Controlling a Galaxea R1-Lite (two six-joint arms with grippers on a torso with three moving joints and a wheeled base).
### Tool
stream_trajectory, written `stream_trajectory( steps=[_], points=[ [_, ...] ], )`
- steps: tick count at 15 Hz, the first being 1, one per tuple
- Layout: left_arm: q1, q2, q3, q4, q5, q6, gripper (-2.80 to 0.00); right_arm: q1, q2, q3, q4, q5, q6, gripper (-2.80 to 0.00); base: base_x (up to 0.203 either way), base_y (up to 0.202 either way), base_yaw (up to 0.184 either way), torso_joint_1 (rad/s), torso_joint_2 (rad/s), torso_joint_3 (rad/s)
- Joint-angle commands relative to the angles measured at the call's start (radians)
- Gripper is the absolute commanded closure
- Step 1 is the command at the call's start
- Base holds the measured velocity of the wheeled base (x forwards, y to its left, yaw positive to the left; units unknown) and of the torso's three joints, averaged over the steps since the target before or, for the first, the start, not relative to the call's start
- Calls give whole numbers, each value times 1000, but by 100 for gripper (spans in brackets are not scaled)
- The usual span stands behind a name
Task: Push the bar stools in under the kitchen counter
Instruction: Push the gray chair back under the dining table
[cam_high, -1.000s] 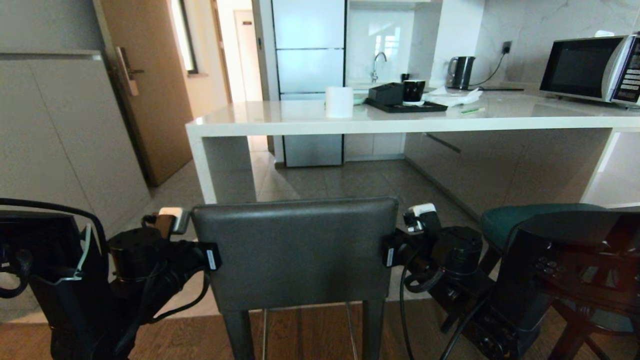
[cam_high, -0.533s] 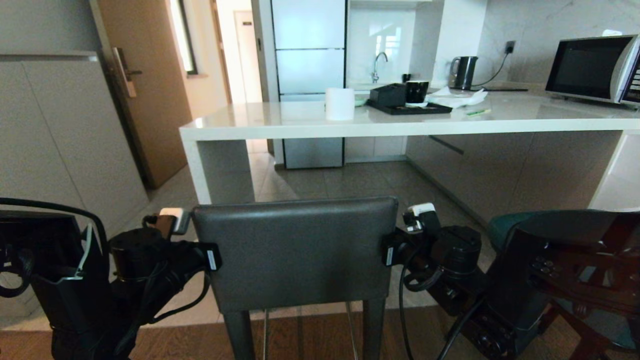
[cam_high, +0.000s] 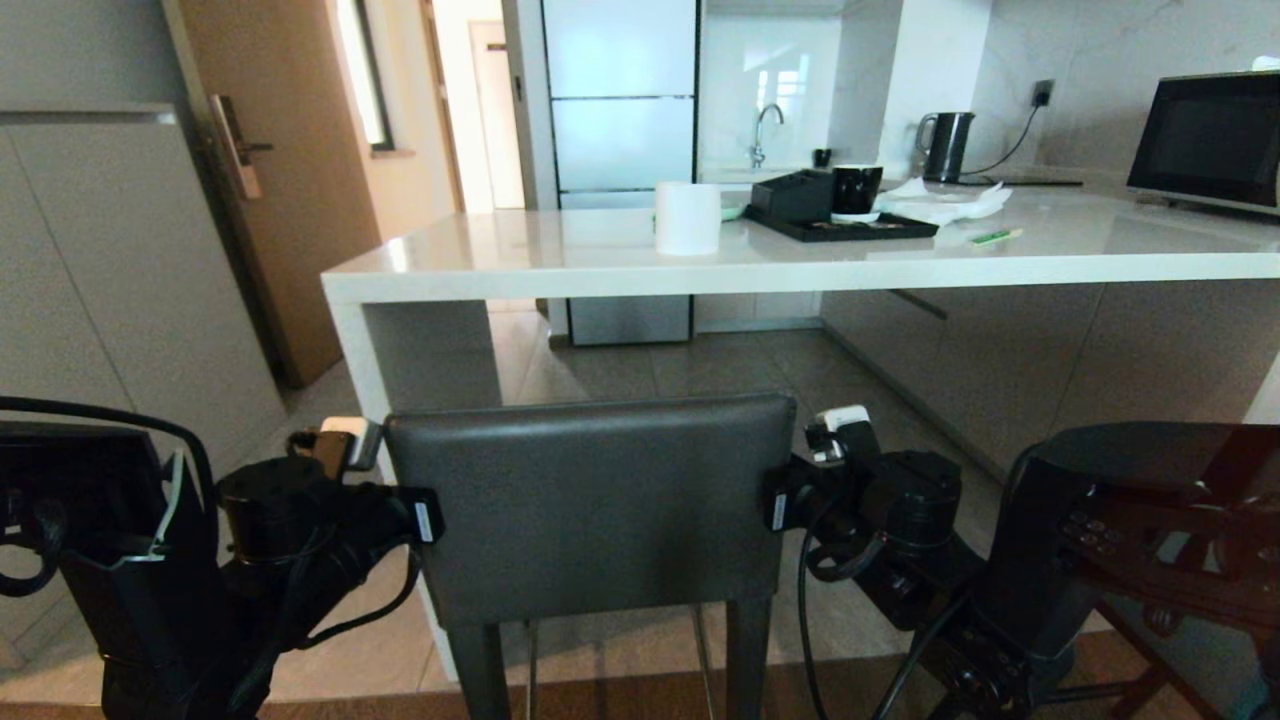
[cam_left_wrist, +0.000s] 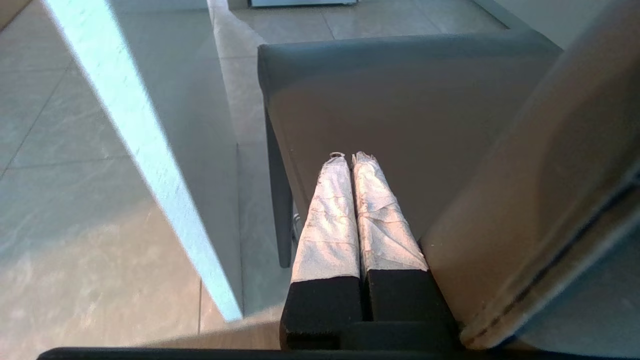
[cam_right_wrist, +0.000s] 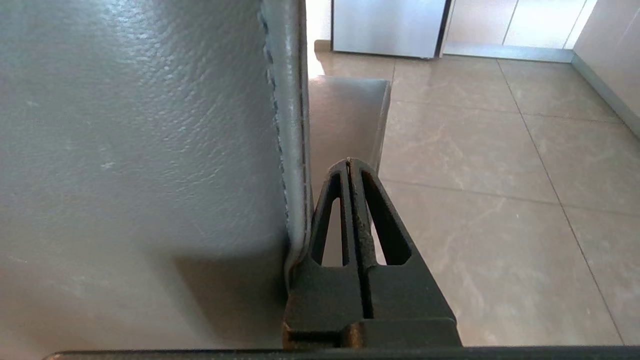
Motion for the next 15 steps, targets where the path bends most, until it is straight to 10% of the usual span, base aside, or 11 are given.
stream_trajectory(
  steps=[1, 15],
  points=[
    [0, -2, 2, -9, 0, -1, 0, 1, -2, -2, -11, 0, 0, 0, 188, 0, 0, 5, 5, 1],
    [-19, -27, 8, -9, 1, -1, 0, 4, -36, 16, -11, -14, -4, 0, 189, 0, 1, 3, 5, 2]
  ],
)
